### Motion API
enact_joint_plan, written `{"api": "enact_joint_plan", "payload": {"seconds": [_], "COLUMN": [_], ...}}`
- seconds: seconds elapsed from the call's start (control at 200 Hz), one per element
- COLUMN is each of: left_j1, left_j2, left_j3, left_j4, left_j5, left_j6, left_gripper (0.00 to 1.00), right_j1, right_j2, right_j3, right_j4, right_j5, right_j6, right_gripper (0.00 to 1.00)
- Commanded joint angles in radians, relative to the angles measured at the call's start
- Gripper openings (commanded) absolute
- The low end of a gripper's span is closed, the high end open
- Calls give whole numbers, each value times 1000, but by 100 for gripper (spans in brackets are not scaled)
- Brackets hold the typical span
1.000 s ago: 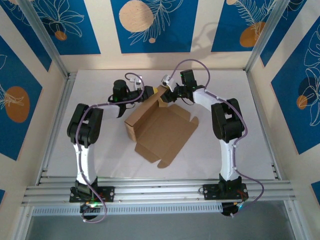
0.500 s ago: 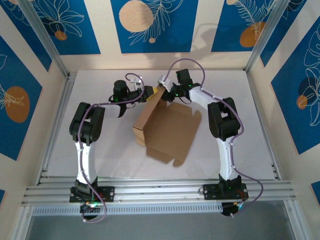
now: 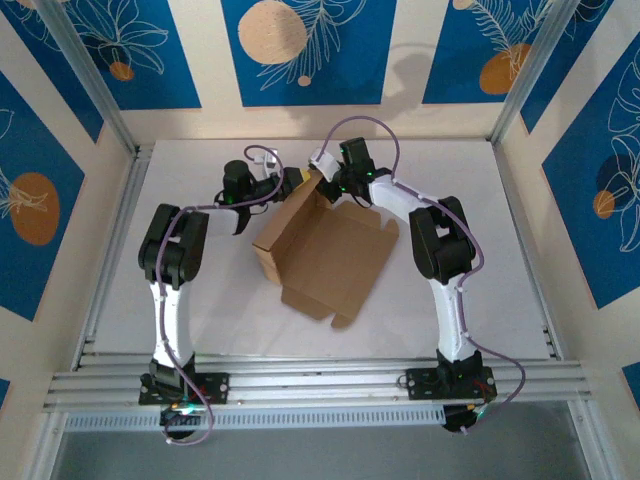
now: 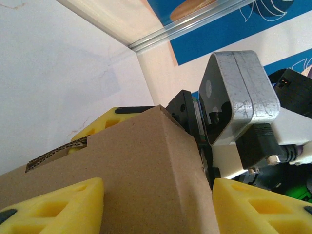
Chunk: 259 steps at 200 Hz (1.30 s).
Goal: Fold the paper box
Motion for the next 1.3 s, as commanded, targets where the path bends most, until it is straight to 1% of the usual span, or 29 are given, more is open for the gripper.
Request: {"api": "enact_joint_plan", "payload": {"seconds": [0.0, 0.06, 0.155, 0.23, 0.245, 0.345, 0.415, 0.48, 0.535, 0.595, 0.69, 0.79, 0.85, 0.885, 0.985, 1.16, 1.291], "left_j1": [-8, -8, -9, -9, -9, -10, -8, -4, 1, 7, 13, 12, 12, 12, 12, 11, 0], "left_j2": [-6, -11, -14, -14, -14, -16, -24, -39, -52, -58, -55, -37, -29, -25, -8, 28, 46], "left_j3": [-14, -17, -20, -23, -23, -29, -30, -29, -27, -24, -20, -6, -4, -3, 9, 18, 21], "left_j4": [63, 57, 52, 53, 55, 56, 50, 23, -12, -47, -63, -61, -49, -49, -39, 34, 68], "left_j5": [38, 35, 31, 27, 27, 23, 24, 23, 23, 26, 30, 42, 48, 50, 57, 58, 55], "left_j6": [-9, -5, -3, -5, -6, -9, -6, 8, 29, 51, 53, 39, 32, 31, 24, -39, -70], "left_gripper": [59, 58, 58, 58, 58, 58, 58, 58, 59, 59, 59, 59, 59, 59, 59, 59, 58], "right_j1": [-1, -1, -1, 1, 1, 2, 1, -3, -8, -23, -70, -115, -137, -144, -150, -129, -93], "right_j2": [20, 15, 4, -2, -4, -12, -35, -62, -79, -94, -112, -96, -82, -72, -48, 7, 45], "right_j3": [-19, -30, -63, -80, -84, -108, -142, -171, -188, -200, -188, -141, -119, -106, -85, -36, -20], "right_j4": [3, 14, 62, 92, 97, 131, 161, 165, 164, 147, 81, 17, -14, -29, -52, -74, -79], "right_j5": [146, 154, 192, 213, 219, 247, 231, 165, 111, 26, -177, -281, -342, -357, -349, -330, -228], "right_j6": [-6, -5, -6, -5, -5, -1, 6, 10, 4, -8, -25, -33, -40, -51, -73, -71, -105], "right_gripper": [16, 15, 7, 7, 8, 23, 33, 43, 49, 49, 48, 48, 49, 51, 55, 55, 53]}}
